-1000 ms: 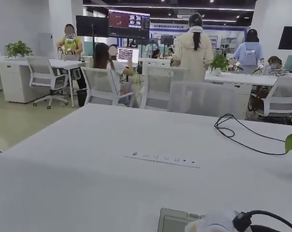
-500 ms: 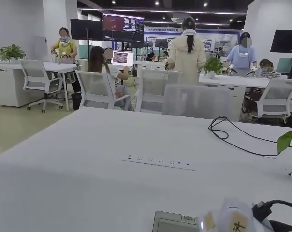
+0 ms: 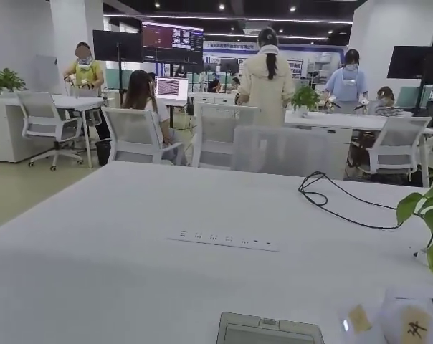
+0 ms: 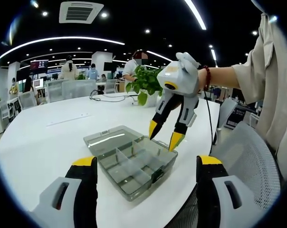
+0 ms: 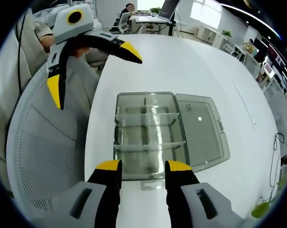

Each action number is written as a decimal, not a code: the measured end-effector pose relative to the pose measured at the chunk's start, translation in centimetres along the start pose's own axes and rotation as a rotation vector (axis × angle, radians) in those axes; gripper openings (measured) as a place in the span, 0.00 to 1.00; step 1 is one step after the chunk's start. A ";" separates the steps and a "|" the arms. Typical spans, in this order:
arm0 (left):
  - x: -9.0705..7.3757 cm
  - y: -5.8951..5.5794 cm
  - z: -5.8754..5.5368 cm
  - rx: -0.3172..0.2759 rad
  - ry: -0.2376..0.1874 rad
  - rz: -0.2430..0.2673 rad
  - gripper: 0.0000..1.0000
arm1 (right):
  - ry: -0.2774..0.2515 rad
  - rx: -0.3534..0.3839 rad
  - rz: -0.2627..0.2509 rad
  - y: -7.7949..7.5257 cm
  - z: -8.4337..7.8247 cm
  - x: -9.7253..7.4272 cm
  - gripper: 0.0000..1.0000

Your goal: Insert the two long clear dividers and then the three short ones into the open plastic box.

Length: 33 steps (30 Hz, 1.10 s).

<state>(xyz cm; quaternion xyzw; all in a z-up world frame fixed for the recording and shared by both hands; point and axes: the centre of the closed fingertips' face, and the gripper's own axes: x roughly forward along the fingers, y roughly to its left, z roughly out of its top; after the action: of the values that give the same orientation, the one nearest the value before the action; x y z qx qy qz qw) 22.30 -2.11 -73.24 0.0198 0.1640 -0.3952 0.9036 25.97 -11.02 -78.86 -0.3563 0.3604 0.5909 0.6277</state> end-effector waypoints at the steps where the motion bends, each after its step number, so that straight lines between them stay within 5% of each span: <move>1: 0.0 0.0 0.0 0.000 0.000 0.001 0.88 | 0.002 0.004 -0.003 0.0 -0.4 -0.2 0.38; 19: 0.1 0.2 -0.1 0.002 0.006 0.013 0.96 | 0.043 0.068 -0.037 0.1 -7.6 -2.8 0.51; 33: 0.1 0.5 -0.3 0.000 0.020 0.033 0.95 | 0.124 0.097 -0.035 0.4 -13.1 -4.2 0.52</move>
<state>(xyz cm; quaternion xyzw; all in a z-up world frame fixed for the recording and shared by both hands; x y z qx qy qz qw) 22.62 -1.78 -73.60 0.0264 0.1725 -0.3802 0.9083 25.01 -24.46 -81.58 -0.3675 0.4206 0.5383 0.6311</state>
